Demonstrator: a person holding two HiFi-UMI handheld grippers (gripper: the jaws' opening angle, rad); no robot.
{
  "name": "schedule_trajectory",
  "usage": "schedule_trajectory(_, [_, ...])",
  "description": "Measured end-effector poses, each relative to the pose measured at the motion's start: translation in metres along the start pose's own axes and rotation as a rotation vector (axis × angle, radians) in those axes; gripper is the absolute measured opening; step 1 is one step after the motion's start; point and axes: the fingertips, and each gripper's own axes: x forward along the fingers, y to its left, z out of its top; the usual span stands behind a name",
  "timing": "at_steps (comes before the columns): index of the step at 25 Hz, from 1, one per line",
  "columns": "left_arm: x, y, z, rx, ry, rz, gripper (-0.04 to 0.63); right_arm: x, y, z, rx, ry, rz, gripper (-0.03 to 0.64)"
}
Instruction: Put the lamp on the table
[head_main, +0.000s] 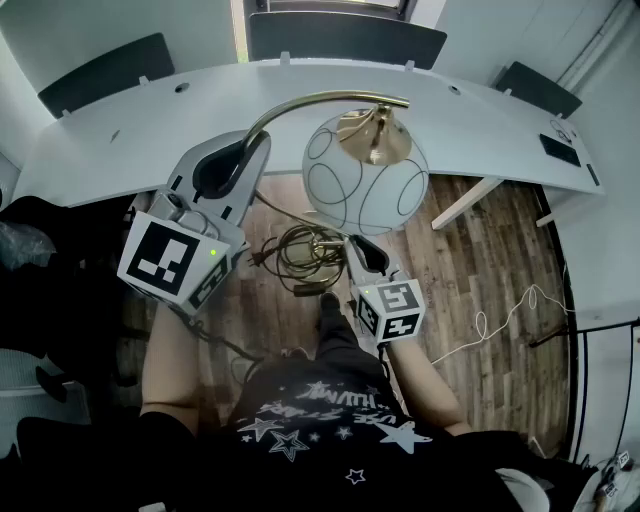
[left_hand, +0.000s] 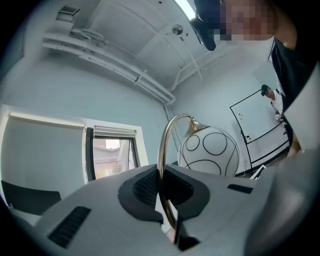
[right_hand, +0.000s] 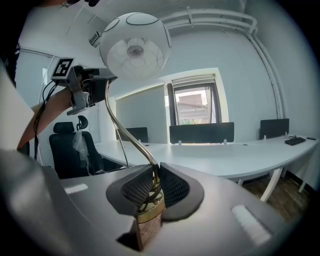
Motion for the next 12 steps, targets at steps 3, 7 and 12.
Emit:
schedule_trajectory(3, [0.0015,-0.0003,-0.0041,0.006,0.004,-0.012,0.005,0.0029,-0.0017,-0.0027,0.007,0.002,-0.013,0.04])
schedule_trajectory(7, [0.0027,0.0015,-0.0072,0.002,0.001,-0.015,0.005,0.0054,-0.001,-0.0058,0.007,0.012,-0.013,0.04])
schedule_trajectory(12, [0.0034,0.0014,-0.0065,-0.003,-0.003,-0.017,0.005,0.0046,-0.0025,-0.0045,0.015,0.012,-0.018,0.04])
